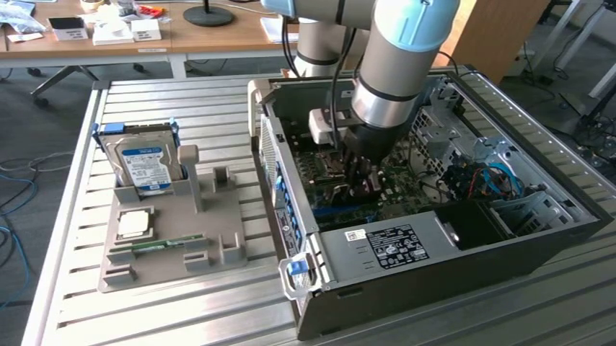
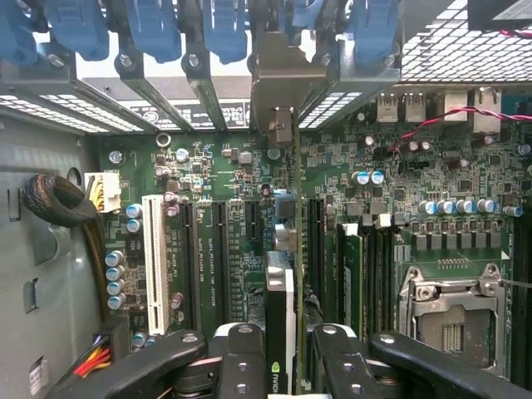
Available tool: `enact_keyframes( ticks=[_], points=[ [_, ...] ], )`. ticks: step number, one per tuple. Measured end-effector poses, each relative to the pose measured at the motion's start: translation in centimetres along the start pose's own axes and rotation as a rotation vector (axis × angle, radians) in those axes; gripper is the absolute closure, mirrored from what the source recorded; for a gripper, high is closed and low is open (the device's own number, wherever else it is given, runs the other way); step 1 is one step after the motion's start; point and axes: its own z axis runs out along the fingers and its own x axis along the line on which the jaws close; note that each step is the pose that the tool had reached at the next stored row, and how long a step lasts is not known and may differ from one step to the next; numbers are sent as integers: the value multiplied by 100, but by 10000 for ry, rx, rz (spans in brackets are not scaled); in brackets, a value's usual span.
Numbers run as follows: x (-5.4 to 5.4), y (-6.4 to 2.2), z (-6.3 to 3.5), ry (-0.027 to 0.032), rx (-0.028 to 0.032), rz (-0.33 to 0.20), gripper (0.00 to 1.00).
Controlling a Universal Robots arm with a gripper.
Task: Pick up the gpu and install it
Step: 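Insert the gpu into the slot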
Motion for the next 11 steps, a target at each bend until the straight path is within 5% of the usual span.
enact_keyframes(
  ticks=[11],
  points=[
    [0,-14,-4,54,-13,-84,73]
  ],
)
